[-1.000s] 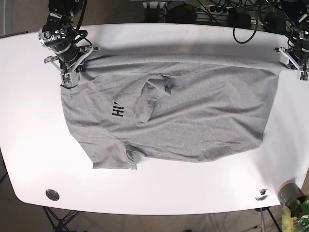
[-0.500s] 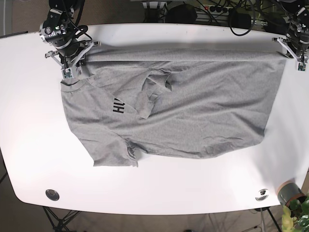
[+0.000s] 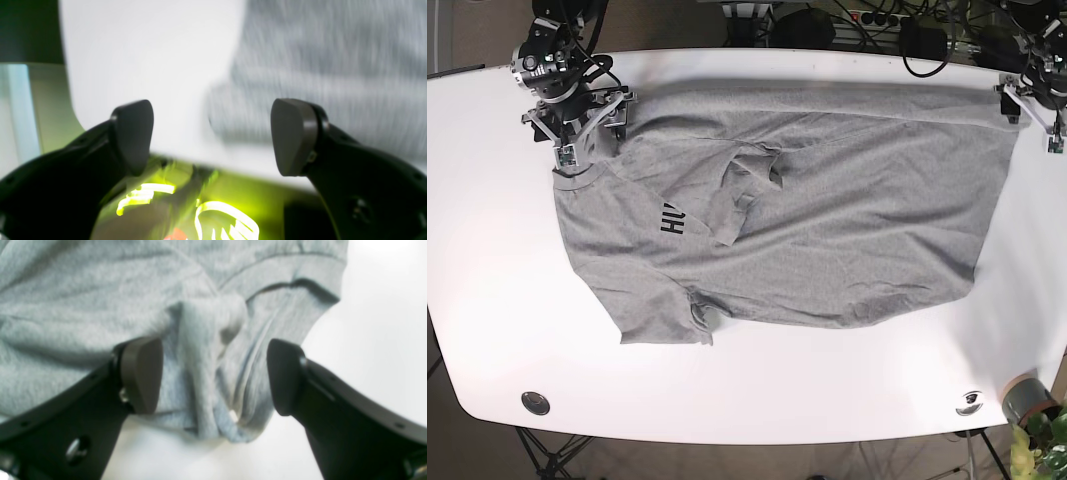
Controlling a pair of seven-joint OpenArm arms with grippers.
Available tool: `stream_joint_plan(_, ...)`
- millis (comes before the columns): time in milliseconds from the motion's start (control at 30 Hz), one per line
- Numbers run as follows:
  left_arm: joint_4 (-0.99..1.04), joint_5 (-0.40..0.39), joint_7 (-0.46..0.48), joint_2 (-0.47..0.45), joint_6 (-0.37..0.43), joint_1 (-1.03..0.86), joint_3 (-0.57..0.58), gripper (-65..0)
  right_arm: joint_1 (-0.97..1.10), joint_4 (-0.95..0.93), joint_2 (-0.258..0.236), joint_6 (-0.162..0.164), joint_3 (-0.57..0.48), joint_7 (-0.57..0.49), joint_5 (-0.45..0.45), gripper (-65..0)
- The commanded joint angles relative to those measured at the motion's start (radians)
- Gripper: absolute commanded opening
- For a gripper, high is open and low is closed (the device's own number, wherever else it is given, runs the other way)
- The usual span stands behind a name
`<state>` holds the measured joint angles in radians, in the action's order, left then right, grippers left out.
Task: Fold the T-shirt properly
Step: 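Move the right gripper along the shirt and grasp the sleeve seam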
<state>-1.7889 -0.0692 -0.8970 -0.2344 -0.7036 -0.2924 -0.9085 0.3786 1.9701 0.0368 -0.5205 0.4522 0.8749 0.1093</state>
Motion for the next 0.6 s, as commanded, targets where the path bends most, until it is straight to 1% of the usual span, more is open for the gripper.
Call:
stream_joint_plan(0,-0.019,-0.013,0.02,-0.021,0.005,0.031,-0.004,-18.3,-0.043,0.022,-0.008,0.007,0.003,-0.015,0.003,-18.2)
stream_joint_plan(67,-0.021,-0.016,0.02,-0.024,0.005,0.051,-0.004,-18.9,-0.074,0.019,-0.011,0.007,0.003,-0.015,0.003,-18.2)
stream_joint_plan(167,-0.025,-0.016,0.02,-0.041,0.005,0.095,0.018,-18.7,-0.125,0.018,-0.036,0.009,0.003,-0.012,0.003,-18.2)
stream_joint_plan(267,-0.027,-0.011,0.02,-0.043,0.005,0.132,0.062,-19.0,-0.185,-0.002,-0.042,0.009,0.003,-0.012,0.003,-18.2)
stream_joint_plan(333,-0.027,-0.01,0.02,-0.043,0.005,0.15,0.071,-18.9,-0.221,-0.022,-0.044,0.009,0.001,-0.012,0.003,-18.2)
stream_joint_plan(467,-0.021,-0.01,0.023,-0.043,0.005,0.209,0.113,-19.2,-0.31,-0.108,-0.091,0.009,-0.005,-0.012,0.002,-18.2)
stream_joint_plan(567,-0.022,-0.01,0.023,-0.043,0.005,0.238,0.137,-19.2,-0.382,-0.182,-0.105,0.009,-0.003,-0.012,0.002,-18.2)
